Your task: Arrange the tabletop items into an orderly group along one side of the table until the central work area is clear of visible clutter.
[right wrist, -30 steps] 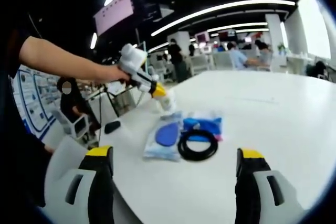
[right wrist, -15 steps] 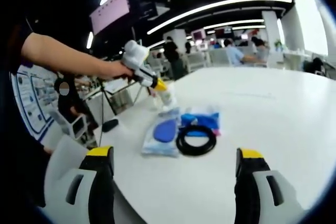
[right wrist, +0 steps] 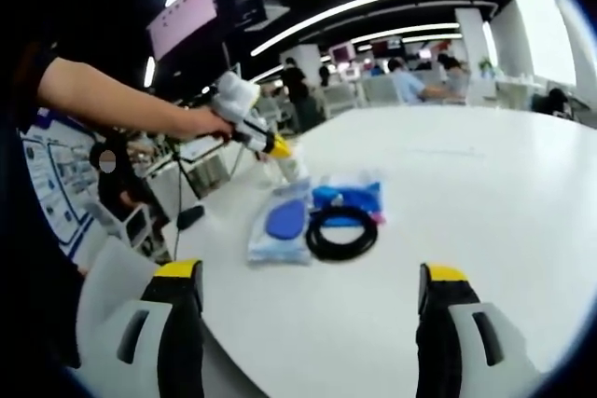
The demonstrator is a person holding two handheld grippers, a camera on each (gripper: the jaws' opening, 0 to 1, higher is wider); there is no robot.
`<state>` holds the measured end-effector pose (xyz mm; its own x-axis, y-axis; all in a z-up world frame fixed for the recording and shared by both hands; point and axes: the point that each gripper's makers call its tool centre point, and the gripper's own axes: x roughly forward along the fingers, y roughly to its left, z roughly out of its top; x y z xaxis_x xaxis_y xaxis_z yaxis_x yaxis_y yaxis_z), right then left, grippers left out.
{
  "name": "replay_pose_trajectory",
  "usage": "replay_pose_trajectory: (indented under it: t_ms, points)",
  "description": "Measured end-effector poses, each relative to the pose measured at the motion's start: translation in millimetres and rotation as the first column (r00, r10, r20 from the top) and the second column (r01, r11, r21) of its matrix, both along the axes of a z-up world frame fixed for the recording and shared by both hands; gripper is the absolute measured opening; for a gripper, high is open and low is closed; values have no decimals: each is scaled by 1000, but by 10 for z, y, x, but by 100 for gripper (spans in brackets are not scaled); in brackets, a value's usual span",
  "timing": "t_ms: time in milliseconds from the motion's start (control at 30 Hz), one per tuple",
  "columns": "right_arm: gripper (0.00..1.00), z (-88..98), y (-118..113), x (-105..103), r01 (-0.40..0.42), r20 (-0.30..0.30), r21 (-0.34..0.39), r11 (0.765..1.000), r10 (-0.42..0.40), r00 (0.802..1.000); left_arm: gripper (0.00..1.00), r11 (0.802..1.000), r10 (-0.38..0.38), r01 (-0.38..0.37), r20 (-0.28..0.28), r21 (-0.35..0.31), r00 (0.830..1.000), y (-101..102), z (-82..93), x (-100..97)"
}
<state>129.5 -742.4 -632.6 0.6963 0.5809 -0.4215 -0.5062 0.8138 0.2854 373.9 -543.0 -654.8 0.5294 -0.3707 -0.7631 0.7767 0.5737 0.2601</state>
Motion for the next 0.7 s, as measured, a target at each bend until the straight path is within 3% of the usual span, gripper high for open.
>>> replay_pose_trajectory:
  t_ms: [700]
  points:
    - [92, -124, -74, -10, 27, -39, -16, 1000, -27, 999, 1, 999, -9, 10, -29, 38, 1000, -21, -243, 111]
